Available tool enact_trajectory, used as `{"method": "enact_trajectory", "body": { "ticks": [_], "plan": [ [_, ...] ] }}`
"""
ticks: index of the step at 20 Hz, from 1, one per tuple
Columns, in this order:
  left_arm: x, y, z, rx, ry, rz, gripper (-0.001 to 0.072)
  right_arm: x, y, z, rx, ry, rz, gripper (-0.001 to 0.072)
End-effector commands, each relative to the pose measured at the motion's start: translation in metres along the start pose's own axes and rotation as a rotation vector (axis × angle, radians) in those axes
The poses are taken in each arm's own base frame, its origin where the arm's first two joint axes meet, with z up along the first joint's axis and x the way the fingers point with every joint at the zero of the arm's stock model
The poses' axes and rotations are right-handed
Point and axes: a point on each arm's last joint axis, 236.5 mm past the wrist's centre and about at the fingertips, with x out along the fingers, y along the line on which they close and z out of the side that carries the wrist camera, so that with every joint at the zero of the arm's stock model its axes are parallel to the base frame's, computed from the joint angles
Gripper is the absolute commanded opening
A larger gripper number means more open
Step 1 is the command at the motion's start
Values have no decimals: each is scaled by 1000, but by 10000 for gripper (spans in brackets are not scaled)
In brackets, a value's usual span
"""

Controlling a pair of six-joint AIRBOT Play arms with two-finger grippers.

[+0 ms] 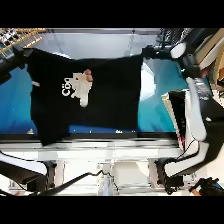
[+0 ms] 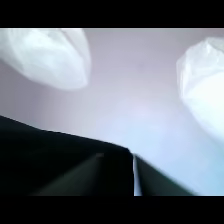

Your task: Fold the clothes and pants, and hang the long-sleeved shirts on hangers.

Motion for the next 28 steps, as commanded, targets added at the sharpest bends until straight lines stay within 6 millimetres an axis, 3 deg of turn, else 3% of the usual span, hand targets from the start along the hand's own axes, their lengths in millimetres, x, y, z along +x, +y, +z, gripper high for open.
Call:
{"method": "enact_trajectory", "body": {
  "ticks": [1, 2, 3, 4, 6, 7, 8, 9, 10, 11, 12, 13, 14, 17, 19, 26, 27, 28],
  "plan": [
    [25, 43, 11, 75, 44, 23, 346, 50, -36, -8, 91, -51, -42, 591],
    [9, 46, 10, 125, 119, 47, 401, 40, -39, -20, 101, 34, -22, 561],
    [-22, 64, 3, 136, 244, 148, 400, 26, -43, -41, 117, 143, 0, 556],
    [-68, 100, -13, 110, 397, 344, 388, 9, -49, -68, 145, 271, 23, 556],
    [-197, 175, -41, 74, 675, 847, 257, -28, -47, -130, 233, 513, 92, 556],
    [-244, 186, -47, 45, 723, 981, 257, -46, -39, -163, 284, 615, 129, 556],
    [-262, 185, -55, 0, 689, 975, 259, -61, -28, -191, 321, 678, 156, 556],
    [-266, 181, -66, -27, 633, 906, 334, -73, -16, -218, 356, 715, 178, 556],
    [-272, 180, -83, -46, 592, 856, 466, -85, 1, -244, 388, 733, 227, 556],
    [-276, 183, -103, -43, 579, 821, 543, -93, 21, -262, 431, 727, 292, 557],
    [-278, 186, -125, -39, 580, 794, 569, -98, 40, -275, 477, 710, 364, 556],
    [-276, 193, -141, -31, 561, 779, 575, -101, 55, -284, 519, 699, 426, 549],
    [-270, 198, -153, -40, 540, 761, 574, -101, 68, -290, 532, 690, 482, 471],
    [-247, 198, -178, -24, 583, 690, 572, -95, 84, -309, 494, 736, 489, 459],
    [-239, 200, -181, -7, 594, 689, 572, -88, 92, -313, 470, 735, 470, 459],
    [-223, 211, -194, 5, 629, 688, 556, -79, 78, -331, 422, 766, 359, 459],
    [-221, 212, -197, 1, 637, 685, 475, -79, 78, -331, 422, 767, 360, 459],
    [-219, 213, -201, -1, 648, 682, 438, -79, 79, -332, 419, 770, 363, 459]
  ]
}}
